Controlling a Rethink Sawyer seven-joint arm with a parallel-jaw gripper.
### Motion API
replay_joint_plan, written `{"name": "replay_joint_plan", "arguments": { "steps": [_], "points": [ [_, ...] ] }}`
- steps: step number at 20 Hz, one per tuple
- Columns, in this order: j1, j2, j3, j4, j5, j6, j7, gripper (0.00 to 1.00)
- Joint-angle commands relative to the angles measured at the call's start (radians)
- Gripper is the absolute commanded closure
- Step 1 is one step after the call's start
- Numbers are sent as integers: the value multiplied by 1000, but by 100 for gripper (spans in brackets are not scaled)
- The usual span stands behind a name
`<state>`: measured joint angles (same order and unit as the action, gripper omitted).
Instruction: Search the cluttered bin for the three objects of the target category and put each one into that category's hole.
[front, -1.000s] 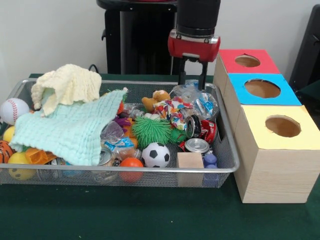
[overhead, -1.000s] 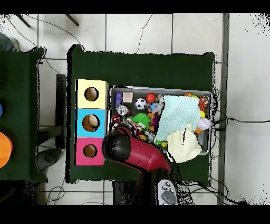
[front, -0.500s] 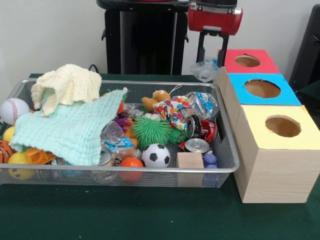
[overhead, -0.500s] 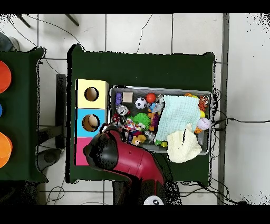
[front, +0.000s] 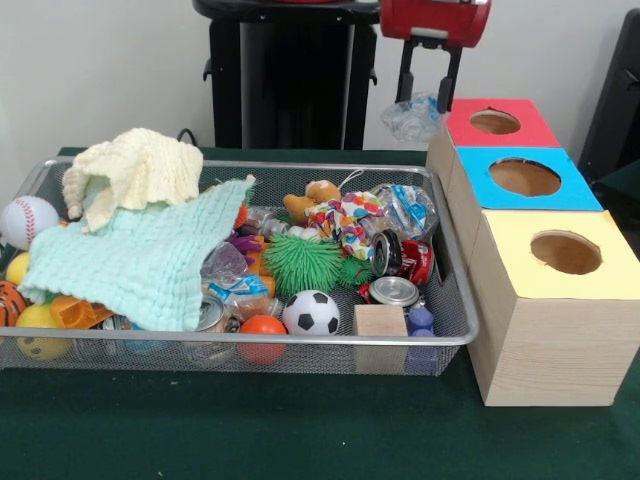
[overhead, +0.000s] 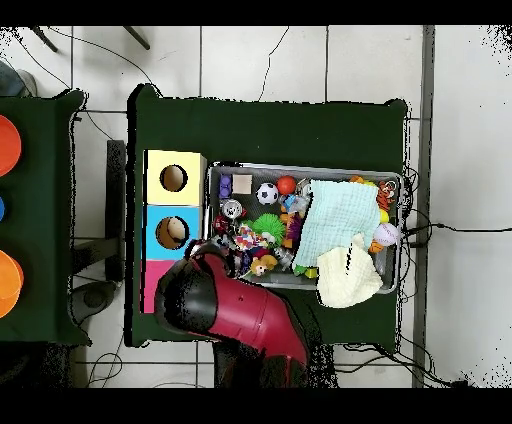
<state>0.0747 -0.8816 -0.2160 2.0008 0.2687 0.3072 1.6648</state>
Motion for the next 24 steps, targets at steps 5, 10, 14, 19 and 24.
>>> {"name": "replay_joint_plan", "arguments": {
  "steps": [5,10,14,19,24],
  "points": [
    [107,38,-34,-33,76,55,319,100],
    [177,49,-71,-49,110,62,351,100],
    [206,59,-82,-48,134,52,357,100],
    [194,92,-56,-43,145,2,349,100],
    [207,140,-38,-39,151,-66,374,100]
  ]
}}
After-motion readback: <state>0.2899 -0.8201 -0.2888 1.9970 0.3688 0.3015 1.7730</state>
